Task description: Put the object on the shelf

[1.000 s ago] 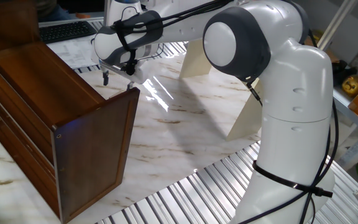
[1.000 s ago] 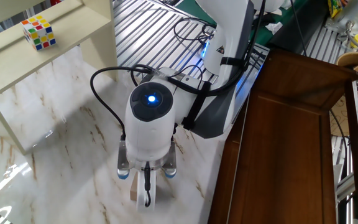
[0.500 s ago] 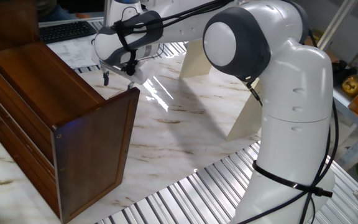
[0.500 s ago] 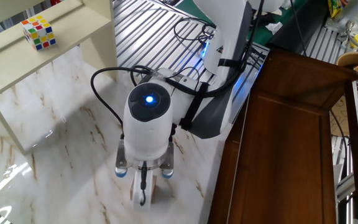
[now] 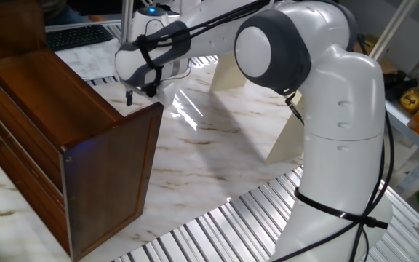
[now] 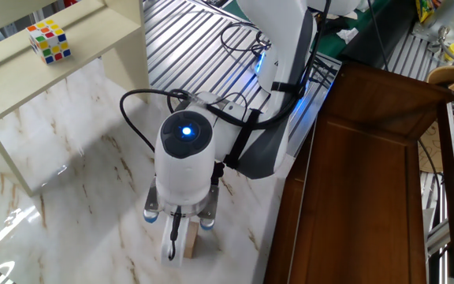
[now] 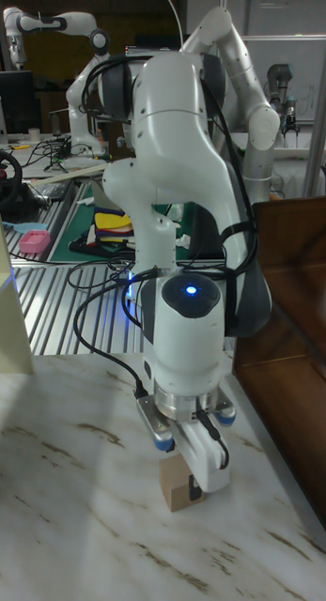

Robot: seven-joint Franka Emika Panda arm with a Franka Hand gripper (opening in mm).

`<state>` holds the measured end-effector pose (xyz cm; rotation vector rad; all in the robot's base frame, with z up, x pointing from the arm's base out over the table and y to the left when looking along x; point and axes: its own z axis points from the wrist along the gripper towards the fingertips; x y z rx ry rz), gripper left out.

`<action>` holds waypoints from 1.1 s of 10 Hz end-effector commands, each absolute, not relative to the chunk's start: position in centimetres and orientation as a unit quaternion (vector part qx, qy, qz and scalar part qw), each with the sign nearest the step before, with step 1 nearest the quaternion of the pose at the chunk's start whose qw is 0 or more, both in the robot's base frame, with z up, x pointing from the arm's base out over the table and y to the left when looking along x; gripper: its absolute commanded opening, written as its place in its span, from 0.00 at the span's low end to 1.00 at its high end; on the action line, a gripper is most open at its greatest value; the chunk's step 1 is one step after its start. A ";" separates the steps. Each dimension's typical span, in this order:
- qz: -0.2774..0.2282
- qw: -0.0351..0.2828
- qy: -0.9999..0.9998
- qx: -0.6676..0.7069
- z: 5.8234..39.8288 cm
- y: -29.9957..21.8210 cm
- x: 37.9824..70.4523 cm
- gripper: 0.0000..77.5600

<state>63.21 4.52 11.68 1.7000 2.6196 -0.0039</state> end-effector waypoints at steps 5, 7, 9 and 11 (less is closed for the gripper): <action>-0.003 0.014 0.834 0.552 10.9 4.8 63.4 1.00; 0.000 0.017 0.836 0.549 10.5 4.9 63.3 1.00; 0.001 0.022 0.838 0.546 10.5 4.9 63.2 1.00; -0.002 0.024 0.838 0.545 10.4 4.9 63.2 1.00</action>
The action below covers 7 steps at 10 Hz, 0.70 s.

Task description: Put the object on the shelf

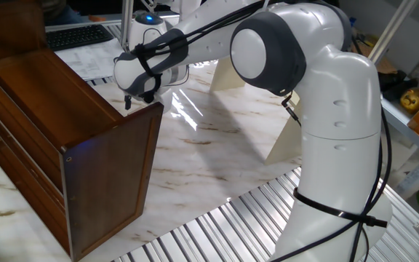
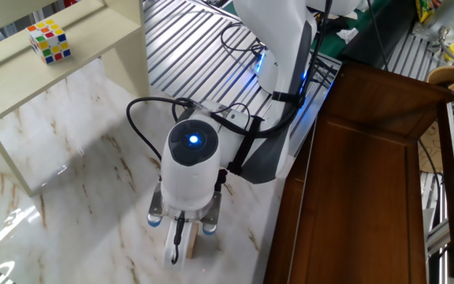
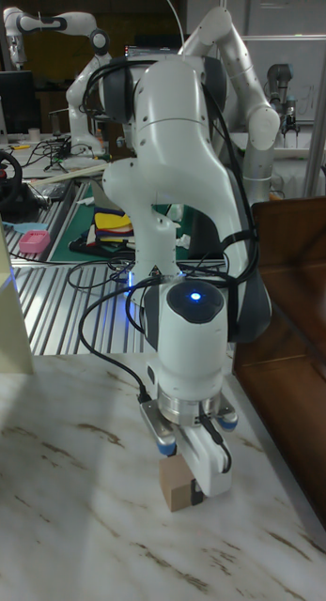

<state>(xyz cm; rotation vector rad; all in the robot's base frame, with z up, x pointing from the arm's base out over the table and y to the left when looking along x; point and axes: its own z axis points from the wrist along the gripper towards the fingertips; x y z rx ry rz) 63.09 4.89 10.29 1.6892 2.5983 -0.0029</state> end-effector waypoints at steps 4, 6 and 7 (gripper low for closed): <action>-0.002 0.024 0.838 0.545 10.4 4.9 63.2 0.02; -0.002 0.024 0.838 0.545 10.4 4.9 63.2 0.02; -0.002 0.024 0.838 0.545 10.4 4.9 63.2 0.02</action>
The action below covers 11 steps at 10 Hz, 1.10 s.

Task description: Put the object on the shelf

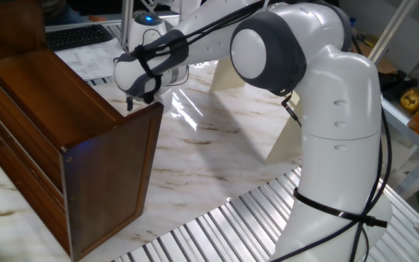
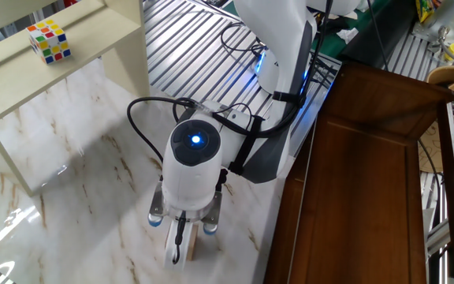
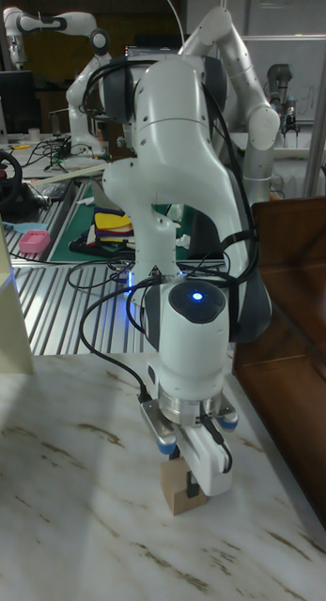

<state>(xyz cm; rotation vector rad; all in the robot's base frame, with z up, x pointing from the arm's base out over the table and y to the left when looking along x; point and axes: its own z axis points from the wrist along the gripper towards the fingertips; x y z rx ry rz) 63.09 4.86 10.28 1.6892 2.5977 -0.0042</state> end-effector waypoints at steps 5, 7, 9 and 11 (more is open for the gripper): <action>-0.002 0.024 0.838 0.545 10.4 4.9 63.2 0.02; -0.002 0.024 0.838 0.545 10.4 4.9 63.2 0.02; -0.003 0.022 0.885 0.464 13.8 4.7 62.1 0.02; -0.004 0.022 0.889 0.458 14.3 4.9 62.3 0.02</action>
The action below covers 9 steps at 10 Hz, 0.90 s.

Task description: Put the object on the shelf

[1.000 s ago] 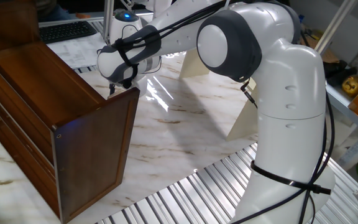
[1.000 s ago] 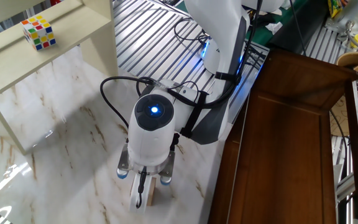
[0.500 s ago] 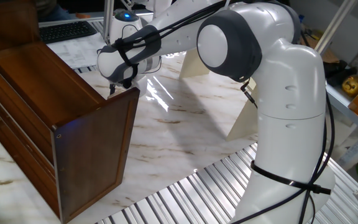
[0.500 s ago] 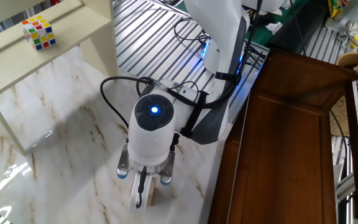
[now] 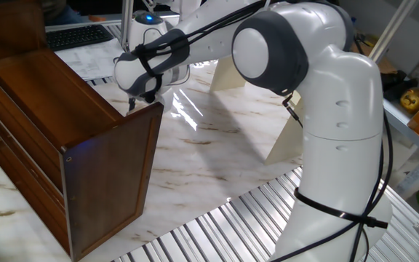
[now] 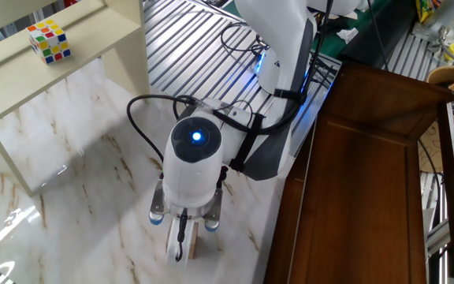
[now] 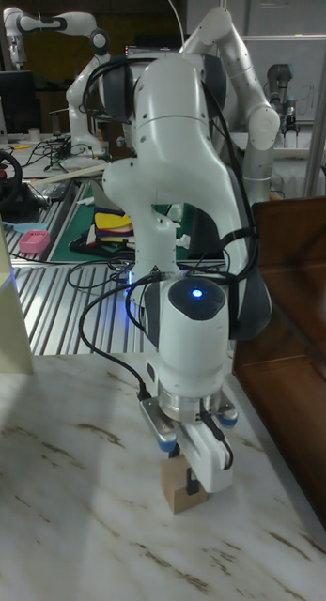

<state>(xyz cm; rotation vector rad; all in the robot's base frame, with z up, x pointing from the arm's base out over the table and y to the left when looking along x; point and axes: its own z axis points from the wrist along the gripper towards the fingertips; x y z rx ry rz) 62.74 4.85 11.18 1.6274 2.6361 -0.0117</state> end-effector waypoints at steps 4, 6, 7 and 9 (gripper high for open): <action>-0.006 0.019 0.904 0.426 16.6 5.6 62.4 0.02; 0.000 0.011 0.917 0.399 19.1 6.0 62.5 0.02; -0.001 0.011 0.919 0.394 19.5 6.1 62.4 0.02; -0.002 0.012 0.929 0.370 20.9 6.2 62.1 0.02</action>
